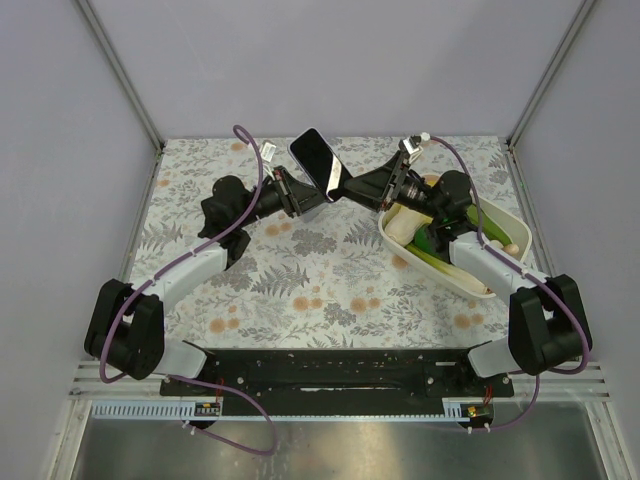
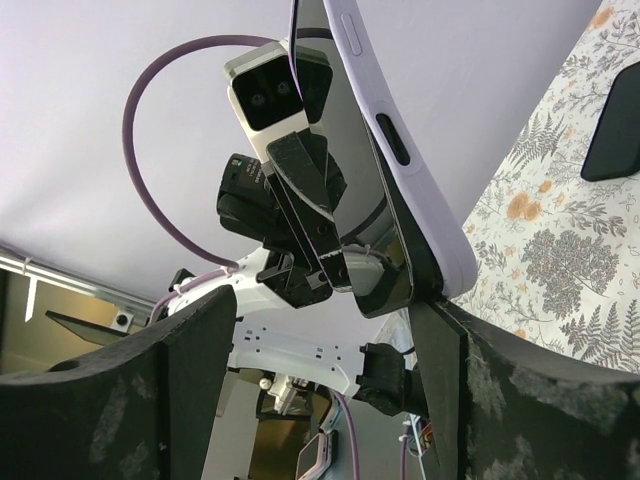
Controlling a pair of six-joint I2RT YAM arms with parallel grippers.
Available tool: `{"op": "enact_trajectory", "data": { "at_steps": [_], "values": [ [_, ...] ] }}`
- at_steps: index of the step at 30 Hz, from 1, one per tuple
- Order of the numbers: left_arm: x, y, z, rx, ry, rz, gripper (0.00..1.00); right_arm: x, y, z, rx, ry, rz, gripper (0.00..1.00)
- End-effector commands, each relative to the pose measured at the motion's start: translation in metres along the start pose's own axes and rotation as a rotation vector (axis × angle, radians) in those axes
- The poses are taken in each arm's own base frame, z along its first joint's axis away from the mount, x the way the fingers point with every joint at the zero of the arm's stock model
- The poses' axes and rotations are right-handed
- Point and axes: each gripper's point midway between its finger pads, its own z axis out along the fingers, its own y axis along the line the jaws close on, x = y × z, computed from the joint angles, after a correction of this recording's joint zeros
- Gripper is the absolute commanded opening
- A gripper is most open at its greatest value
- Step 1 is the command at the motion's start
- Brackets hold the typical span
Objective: Take the phone out of the phone case
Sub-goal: Remove the phone case from the phone.
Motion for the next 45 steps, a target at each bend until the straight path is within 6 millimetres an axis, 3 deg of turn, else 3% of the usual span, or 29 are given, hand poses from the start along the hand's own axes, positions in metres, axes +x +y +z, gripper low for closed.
{"op": "enact_trajectory", "data": {
  "at_steps": [1, 17, 26, 45],
  "values": [
    [-0.002, -0.032, 0.000, 0.113, 0.014, 0.093, 0.00, -0.023, 0.031, -0.004, -0.061, -0.084, -0.137, 0.78],
    [0.014, -0.030, 0.002, 0.108, 0.062, 0.105, 0.00, -0.030, 0.033, -0.003, -0.052, -0.090, -0.193, 0.76],
    [0.018, -0.034, 0.006, 0.120, 0.076, 0.109, 0.00, -0.031, 0.025, -0.002, -0.029, -0.082, -0.198, 0.62],
    [0.026, -0.038, 0.023, 0.123, 0.111, 0.106, 0.00, -0.025, 0.006, 0.006, -0.009, -0.063, -0.173, 0.54]
  ]
}}
